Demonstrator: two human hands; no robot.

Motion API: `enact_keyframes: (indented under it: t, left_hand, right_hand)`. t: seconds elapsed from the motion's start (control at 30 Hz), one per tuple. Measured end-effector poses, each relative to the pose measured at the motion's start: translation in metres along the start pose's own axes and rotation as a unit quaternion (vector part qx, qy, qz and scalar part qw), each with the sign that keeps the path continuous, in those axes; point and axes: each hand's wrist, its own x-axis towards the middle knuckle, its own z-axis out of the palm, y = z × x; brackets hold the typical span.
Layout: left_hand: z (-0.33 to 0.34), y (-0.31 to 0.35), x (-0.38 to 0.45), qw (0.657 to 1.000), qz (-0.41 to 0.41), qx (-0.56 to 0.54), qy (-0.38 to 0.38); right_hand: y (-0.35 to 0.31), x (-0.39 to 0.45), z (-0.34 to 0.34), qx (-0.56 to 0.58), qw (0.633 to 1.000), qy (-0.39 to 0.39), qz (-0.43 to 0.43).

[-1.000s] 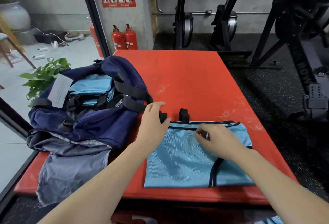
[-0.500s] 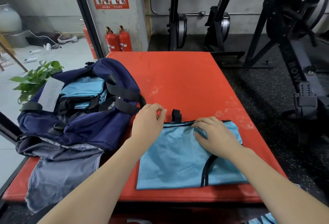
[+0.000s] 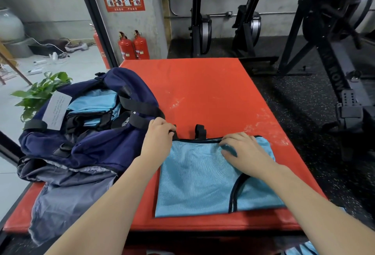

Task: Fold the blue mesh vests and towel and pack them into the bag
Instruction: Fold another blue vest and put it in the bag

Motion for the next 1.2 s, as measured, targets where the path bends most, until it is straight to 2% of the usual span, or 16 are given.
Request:
enact_keyframes:
  t: [0.13,0.23,0.37,0.43,0.53,0.63,0.87,1.03,1.2]
  left_hand:
    - [0.003,0.003,0.0,0.994,-0.01,0.046,-0.098]
    - [0.001,0.009,-0.006,0.992,-0.01,0.083,-0.093]
    - [0.001,0.025,-0.022,0.982,0.027,0.175,-0.059]
    - [0.006,0.03,-0.028,0.986,0.036,0.143,-0.072]
    - [0.008,0.036,-0.03,0.992,-0.017,0.067,-0.107]
    - [0.01,0.037,-0.027,0.993,-0.027,0.066,-0.094]
    - [0.034,0.053,0.013,0.989,-0.02,0.065,-0.134]
    - [0.068,0.088,0.041,0.975,0.066,0.088,-0.195]
    - [0.086,0.115,0.05,0.943,0.17,0.068,-0.279]
  right_hand:
    - [0.011,-0.002,-0.008,-0.004,1.0,-0.012,0.01]
    - [0.028,-0.001,-0.018,0.012,0.999,-0.026,0.029]
    - [0.05,-0.001,-0.023,0.057,0.997,-0.007,0.053]
    - [0.054,0.0,-0.024,0.07,0.996,-0.007,0.057]
    - [0.054,0.002,-0.024,0.071,0.995,-0.005,0.063]
    - [0.053,0.003,-0.025,0.059,0.996,-0.005,0.067]
    - [0.04,-0.017,-0.048,0.05,0.989,-0.101,0.094]
    - [0.018,-0.042,-0.05,0.096,0.98,-0.164,0.057]
    - [0.002,-0.061,-0.047,0.129,0.979,-0.152,0.043]
